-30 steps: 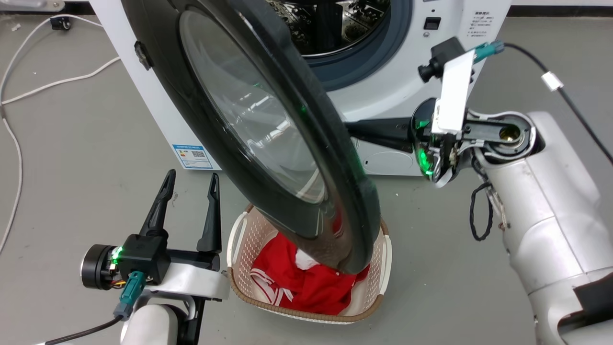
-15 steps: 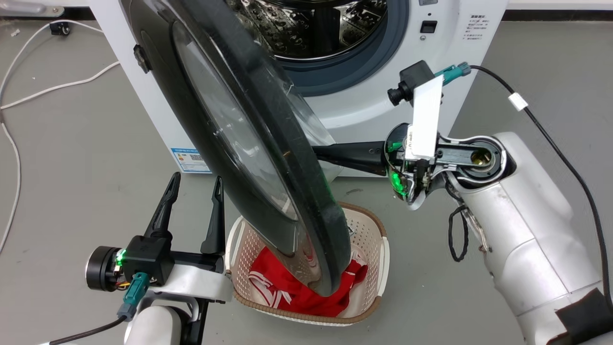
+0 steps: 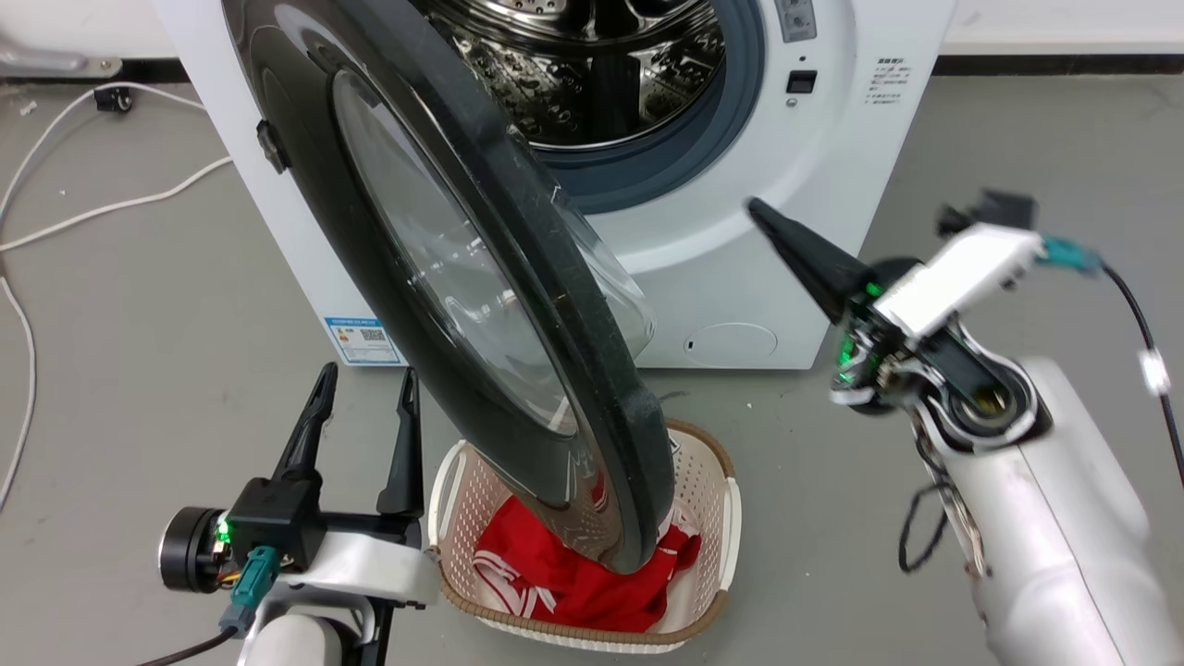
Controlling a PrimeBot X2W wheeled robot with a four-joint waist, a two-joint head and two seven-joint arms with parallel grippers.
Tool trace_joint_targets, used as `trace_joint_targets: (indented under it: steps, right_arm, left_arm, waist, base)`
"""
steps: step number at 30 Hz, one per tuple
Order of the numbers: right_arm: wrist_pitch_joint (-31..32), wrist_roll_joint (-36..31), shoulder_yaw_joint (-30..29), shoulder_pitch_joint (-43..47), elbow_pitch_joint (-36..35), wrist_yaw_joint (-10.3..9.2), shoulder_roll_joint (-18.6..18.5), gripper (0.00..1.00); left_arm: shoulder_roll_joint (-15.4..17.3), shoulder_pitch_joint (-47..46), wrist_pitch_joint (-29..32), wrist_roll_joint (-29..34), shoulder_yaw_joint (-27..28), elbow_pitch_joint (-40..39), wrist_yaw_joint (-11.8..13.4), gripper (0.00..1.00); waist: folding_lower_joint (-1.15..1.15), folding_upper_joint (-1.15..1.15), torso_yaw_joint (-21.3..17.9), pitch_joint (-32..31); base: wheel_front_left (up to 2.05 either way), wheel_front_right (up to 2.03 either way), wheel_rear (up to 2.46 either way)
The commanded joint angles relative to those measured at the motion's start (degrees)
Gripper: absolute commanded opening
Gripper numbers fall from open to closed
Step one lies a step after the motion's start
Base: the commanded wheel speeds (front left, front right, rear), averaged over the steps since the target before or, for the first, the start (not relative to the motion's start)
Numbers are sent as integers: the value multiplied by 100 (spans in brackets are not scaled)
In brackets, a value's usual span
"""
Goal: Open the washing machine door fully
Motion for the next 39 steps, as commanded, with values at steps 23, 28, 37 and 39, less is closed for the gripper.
trace_joint_targets:
  steps: [23, 28, 37, 39]
  right_arm:
    - [-2936, -1701, -761, 2848, -1283, 0, -349, 100]
    - [-3712, -3880, -850, 2835, -1272, 0, -531, 100]
    - [-3861, -7899, -1859, 3197, -2607, -1, 55, 100]
    - [-3809, -8395, -1798, 3380, -2884, -1, 111, 100]
  left_arm:
    - [20, 478, -13, 19, 277, 85, 47, 100]
    - [18, 456, -13, 22, 301, 51, 52, 100]
    - [30, 444, -13, 52, 342, -5, 51, 100]
    - [40, 446, -13, 58, 351, -9, 47, 100]
  waist:
    - [0, 0, -205, -473]
    - [0, 0, -195, -445]
    - [0, 0, -206, -417]
    - [0, 0, -212, -412]
  base:
    - [0, 0, 0]
    - [0, 0, 0]
    - [0, 0, 0]
    - [0, 0, 0]
